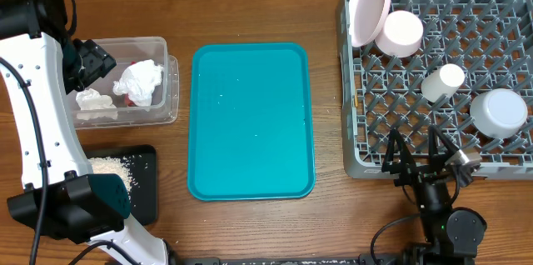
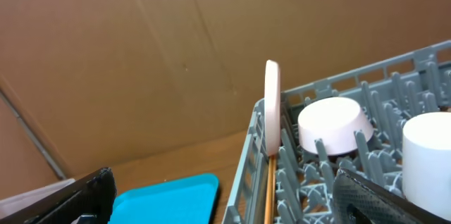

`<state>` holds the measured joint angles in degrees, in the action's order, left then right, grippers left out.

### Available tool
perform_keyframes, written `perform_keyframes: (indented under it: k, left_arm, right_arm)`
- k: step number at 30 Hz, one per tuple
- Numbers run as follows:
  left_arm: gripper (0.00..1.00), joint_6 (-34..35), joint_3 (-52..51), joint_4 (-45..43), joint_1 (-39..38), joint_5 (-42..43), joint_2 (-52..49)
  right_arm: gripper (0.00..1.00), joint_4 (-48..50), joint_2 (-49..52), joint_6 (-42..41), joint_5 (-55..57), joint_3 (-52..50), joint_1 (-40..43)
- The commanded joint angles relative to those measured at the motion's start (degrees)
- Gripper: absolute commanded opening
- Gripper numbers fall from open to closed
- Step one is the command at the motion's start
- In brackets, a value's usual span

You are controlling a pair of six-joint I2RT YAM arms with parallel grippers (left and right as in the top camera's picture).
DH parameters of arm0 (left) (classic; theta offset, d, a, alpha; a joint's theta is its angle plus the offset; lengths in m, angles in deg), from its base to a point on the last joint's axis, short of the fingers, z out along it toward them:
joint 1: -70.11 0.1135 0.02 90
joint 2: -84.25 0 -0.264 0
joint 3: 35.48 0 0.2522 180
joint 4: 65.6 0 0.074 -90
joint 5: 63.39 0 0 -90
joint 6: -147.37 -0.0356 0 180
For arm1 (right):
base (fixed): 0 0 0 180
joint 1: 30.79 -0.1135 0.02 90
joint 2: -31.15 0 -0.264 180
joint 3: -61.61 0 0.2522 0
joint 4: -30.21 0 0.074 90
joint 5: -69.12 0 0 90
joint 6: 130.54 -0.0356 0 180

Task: Sort waste into correct bins and load items into the dishwasher

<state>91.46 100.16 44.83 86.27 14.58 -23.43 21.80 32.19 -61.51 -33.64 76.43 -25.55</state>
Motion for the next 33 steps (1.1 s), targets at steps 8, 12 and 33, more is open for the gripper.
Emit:
perform_keyframes:
  k: [8,12,33]
  left_arm:
    - [1.0,-0.7,0.9,0.1,-0.1,0.1,1.1]
    - [1.0,-0.7,0.9,0.1,-0.1,0.1,1.1]
    - [1.0,-0.7,0.9,0.1,-0.1,0.1,1.1]
  right_arm:
    - [1.0,-6.1,-0.9,-0.2,10.7,-0.6,0.3]
    - [1.0,-10.2,-0.9,0.7,12.1,-0.6,0.3]
    - [1.0,-10.2,-0.9,16.5,11.9,-0.6,0.3]
